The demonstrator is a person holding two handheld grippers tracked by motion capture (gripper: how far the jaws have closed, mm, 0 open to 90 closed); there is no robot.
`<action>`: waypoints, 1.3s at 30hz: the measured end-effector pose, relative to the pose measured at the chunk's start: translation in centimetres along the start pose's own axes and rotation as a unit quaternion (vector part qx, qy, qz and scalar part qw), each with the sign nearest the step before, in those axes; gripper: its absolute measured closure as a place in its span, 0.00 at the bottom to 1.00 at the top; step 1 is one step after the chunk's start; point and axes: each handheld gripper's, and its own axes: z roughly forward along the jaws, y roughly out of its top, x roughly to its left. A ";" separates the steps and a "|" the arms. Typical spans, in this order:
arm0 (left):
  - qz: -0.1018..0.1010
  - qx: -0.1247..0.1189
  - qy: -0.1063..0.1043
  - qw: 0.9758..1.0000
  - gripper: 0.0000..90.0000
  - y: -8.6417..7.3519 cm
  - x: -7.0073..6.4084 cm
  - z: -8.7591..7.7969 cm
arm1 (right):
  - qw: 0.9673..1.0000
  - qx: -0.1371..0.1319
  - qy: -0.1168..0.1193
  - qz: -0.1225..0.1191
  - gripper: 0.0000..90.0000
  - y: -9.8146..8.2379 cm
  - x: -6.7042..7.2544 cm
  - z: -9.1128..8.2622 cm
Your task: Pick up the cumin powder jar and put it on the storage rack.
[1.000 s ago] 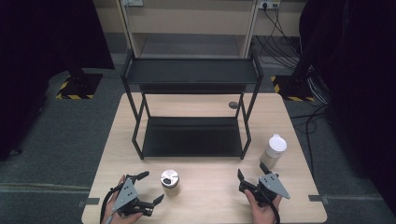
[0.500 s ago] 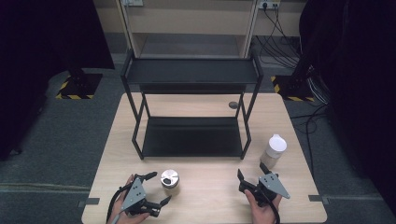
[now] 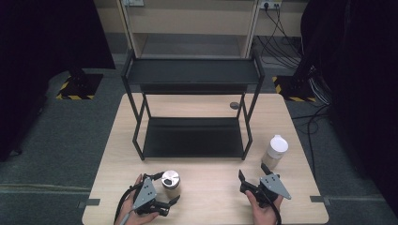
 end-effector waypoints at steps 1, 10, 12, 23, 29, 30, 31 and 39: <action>-0.001 0.001 0.001 1.000 0.06 0.1 0.0 0.1 | 1.000 0.000 0.000 0.000 0.12 0.0 0.0 0.0; -0.014 0.005 0.010 1.000 0.19 0.3 -0.1 0.4 | 1.000 0.000 0.001 -0.001 0.12 0.0 0.0 0.0; -0.014 0.006 0.009 1.000 0.25 0.3 -0.1 0.4 | 1.000 0.000 0.001 -0.001 0.12 0.0 0.0 0.0; -0.025 0.009 0.009 1.000 0.33 0.4 0.0 0.5 | 1.000 0.001 0.002 -0.001 0.12 0.0 0.0 0.0; -0.029 0.006 0.016 0.999 0.33 0.4 -0.2 0.5 | 1.000 0.002 0.001 -0.003 0.12 0.1 0.0 0.0; -0.030 0.006 0.017 0.999 0.33 0.3 -0.2 0.5 | 1.000 0.002 0.001 -0.004 0.12 0.1 0.0 0.1; -0.032 0.004 0.020 0.999 0.34 0.3 -0.3 0.4 | 1.000 0.002 0.001 -0.005 0.12 0.1 0.0 0.0; -0.058 -0.040 0.072 0.995 0.34 0.4 -1.0 -0.9 | 1.000 0.002 0.001 -0.002 0.12 0.1 0.0 0.0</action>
